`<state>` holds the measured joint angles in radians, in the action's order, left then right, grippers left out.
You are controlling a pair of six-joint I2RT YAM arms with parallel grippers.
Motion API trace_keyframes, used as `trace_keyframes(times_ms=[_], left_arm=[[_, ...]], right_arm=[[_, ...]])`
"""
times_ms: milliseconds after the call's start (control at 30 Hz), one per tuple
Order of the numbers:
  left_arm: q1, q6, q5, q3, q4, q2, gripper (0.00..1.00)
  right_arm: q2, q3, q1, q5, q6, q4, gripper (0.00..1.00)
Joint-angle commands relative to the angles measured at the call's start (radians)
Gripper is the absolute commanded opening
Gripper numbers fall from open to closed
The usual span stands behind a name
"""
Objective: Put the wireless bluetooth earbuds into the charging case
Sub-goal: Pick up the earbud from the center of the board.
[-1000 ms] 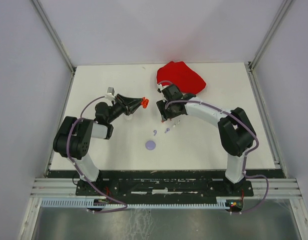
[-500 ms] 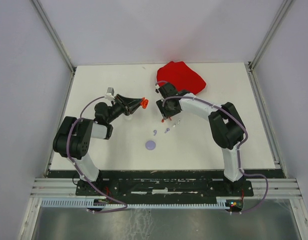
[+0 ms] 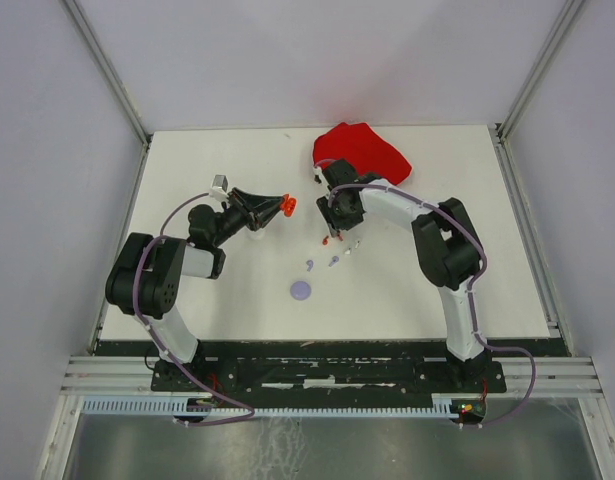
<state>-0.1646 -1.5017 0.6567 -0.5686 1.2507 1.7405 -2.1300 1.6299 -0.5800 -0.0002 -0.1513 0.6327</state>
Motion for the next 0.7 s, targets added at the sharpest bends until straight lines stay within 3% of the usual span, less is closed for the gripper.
trace_keyframes(times_ms=[0, 667], left_arm=[[0.005, -0.031, 0.009, 0.003, 0.076, -0.002, 0.03], [0.006, -0.058, 0.006, 0.01, 0.123, 0.021, 0.03]], right_arm=[[-0.023, 0.067, 0.0, -0.033, 0.024, 0.032, 0.53], [-0.077, 0.123, 0.002, -0.052, 0.034, 0.078, 0.47]])
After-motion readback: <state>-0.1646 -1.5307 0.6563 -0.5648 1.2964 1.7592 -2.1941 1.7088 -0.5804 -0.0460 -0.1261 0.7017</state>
